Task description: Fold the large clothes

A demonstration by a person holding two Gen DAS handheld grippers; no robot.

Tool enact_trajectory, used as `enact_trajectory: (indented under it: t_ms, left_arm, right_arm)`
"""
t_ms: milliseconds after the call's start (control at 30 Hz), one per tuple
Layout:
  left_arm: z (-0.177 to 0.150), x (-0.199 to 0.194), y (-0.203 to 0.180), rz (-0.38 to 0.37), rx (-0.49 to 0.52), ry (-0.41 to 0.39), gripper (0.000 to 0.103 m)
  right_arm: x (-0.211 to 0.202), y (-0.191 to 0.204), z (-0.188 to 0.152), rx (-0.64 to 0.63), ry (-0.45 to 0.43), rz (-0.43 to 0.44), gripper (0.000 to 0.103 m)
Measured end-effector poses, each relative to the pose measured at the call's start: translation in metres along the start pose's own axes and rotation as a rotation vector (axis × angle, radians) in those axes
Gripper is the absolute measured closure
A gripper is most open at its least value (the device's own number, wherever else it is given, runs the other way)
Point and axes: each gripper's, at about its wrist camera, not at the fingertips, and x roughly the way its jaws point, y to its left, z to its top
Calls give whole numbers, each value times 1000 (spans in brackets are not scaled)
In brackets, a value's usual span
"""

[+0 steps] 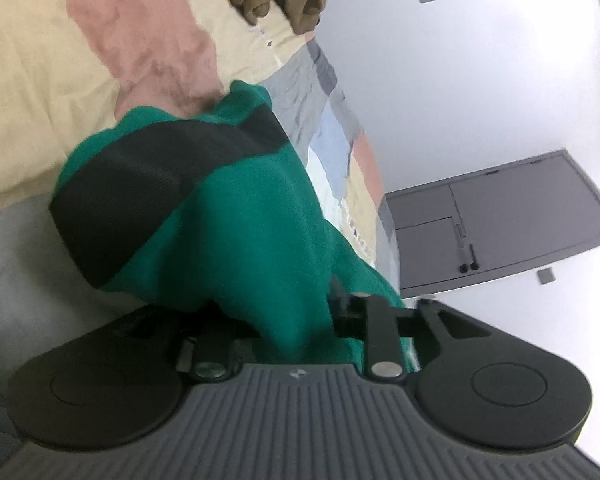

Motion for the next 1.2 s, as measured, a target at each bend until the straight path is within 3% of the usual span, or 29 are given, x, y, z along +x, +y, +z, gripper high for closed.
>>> enact_trajectory:
  t_ms: [33, 100, 300, 433, 567, 700, 767, 1067, 1200]
  left_arm:
    - [7, 9, 1, -16, -12, 8, 46]
    - [11, 14, -4, -29, 14, 9, 41]
    - [13, 9, -27, -67, 145, -32, 38]
    - [26, 15, -47, -82, 236, -57, 38]
    - [41, 31, -61, -74, 330, -82, 38]
    - [52, 45, -68, -56, 390, -202, 38]
    - [59, 58, -70, -41, 418, -220, 36]
    - [84, 95, -89, 40, 632, -367, 36]
    - [104, 115, -84, 72, 644, -375, 36]
  right_arm:
    - [-1, -1, 1, 5, 6, 14, 35]
    - [-6, -3, 0, 17, 9, 43, 33]
    - [-20, 2, 9, 23, -14, 128, 33]
    - [-19, 17, 21, -56, -39, 159, 33]
    - [-1, 34, 36, -148, -40, 157, 33]
    - [21, 46, 51, -240, -27, 167, 33]
    - [32, 53, 55, -289, -30, 160, 33]
    - [65, 72, 67, -482, -170, 130, 33]
    - [75, 74, 71, -564, -250, 68, 35]
